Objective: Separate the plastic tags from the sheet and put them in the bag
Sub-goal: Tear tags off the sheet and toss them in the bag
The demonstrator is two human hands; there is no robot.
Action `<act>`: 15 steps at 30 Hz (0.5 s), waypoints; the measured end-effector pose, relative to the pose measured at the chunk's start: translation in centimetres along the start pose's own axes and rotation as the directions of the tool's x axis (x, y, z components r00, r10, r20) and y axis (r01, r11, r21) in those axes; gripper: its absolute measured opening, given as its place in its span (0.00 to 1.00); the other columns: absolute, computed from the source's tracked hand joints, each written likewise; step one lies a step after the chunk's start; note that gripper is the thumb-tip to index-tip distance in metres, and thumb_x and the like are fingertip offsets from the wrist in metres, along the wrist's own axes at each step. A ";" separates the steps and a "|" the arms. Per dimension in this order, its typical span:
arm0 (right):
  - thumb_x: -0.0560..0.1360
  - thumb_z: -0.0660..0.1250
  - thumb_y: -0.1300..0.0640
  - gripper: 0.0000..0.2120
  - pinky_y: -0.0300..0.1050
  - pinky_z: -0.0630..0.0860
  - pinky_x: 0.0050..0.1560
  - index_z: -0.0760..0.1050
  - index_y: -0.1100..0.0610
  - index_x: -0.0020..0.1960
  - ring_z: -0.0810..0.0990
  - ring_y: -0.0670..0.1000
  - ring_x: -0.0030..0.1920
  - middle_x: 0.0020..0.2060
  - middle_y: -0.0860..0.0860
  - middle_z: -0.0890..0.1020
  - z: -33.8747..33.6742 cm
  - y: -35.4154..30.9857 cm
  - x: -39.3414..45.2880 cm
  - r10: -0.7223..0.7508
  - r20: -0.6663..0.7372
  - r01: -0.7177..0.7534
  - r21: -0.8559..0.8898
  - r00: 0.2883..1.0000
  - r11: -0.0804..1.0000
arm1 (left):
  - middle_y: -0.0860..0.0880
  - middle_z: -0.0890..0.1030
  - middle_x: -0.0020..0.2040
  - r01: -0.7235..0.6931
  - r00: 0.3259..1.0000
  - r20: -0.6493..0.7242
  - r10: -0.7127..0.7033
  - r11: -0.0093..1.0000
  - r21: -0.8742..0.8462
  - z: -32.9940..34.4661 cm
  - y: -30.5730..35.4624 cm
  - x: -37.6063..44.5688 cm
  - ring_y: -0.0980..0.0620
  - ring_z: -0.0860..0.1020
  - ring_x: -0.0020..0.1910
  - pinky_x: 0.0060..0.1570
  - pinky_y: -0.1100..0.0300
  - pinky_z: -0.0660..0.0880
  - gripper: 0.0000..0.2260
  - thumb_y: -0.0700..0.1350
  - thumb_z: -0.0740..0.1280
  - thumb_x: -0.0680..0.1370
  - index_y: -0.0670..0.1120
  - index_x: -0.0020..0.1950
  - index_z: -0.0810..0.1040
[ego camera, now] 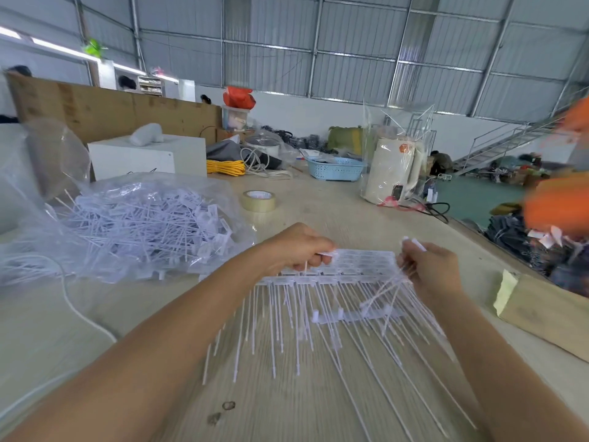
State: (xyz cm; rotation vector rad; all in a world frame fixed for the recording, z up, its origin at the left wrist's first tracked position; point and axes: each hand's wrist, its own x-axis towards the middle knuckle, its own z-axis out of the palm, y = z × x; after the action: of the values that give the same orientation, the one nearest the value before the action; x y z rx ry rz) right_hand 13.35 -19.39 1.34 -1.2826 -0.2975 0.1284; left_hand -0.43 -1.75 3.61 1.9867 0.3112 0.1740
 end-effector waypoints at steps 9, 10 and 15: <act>0.76 0.65 0.62 0.09 0.46 0.77 0.40 0.77 0.63 0.38 0.80 0.55 0.38 0.38 0.62 0.81 4.5 1.5 -3.9 0.212 0.509 -0.049 -0.315 0.834 0.948 | 0.46 0.69 0.23 -0.063 0.997 -0.013 0.070 0.951 0.303 1.1 -0.7 -0.1 0.55 0.62 0.21 0.30 0.59 0.60 0.23 0.49 0.48 0.81 0.41 0.31 0.69; 0.76 0.65 0.61 0.09 0.49 0.75 0.43 0.77 0.63 0.39 0.79 0.56 0.40 0.40 0.64 0.81 4.7 1.7 -4.1 0.185 0.516 0.008 -0.349 0.836 0.937 | 0.42 0.66 0.27 -0.076 0.996 -0.016 0.086 0.948 0.308 1.3 -0.6 -0.1 0.53 0.59 0.23 0.32 0.58 0.57 0.21 0.49 0.48 0.81 0.42 0.31 0.64; 0.75 0.67 0.64 0.07 0.48 0.79 0.39 0.76 0.67 0.41 0.82 0.57 0.37 0.37 0.64 0.82 4.8 2.1 -4.7 0.140 0.534 0.058 -0.336 0.834 0.940 | 0.42 0.66 0.32 -0.039 0.993 -0.094 0.069 0.957 0.288 1.6 -0.7 0.4 0.49 0.63 0.31 0.36 0.56 0.61 0.18 0.50 0.50 0.81 0.42 0.35 0.67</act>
State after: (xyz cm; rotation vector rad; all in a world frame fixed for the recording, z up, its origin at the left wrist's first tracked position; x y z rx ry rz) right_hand 7.63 -15.58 -0.19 -1.5823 -0.8209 0.5115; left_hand 0.31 -2.76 2.28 2.2792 0.3653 0.2801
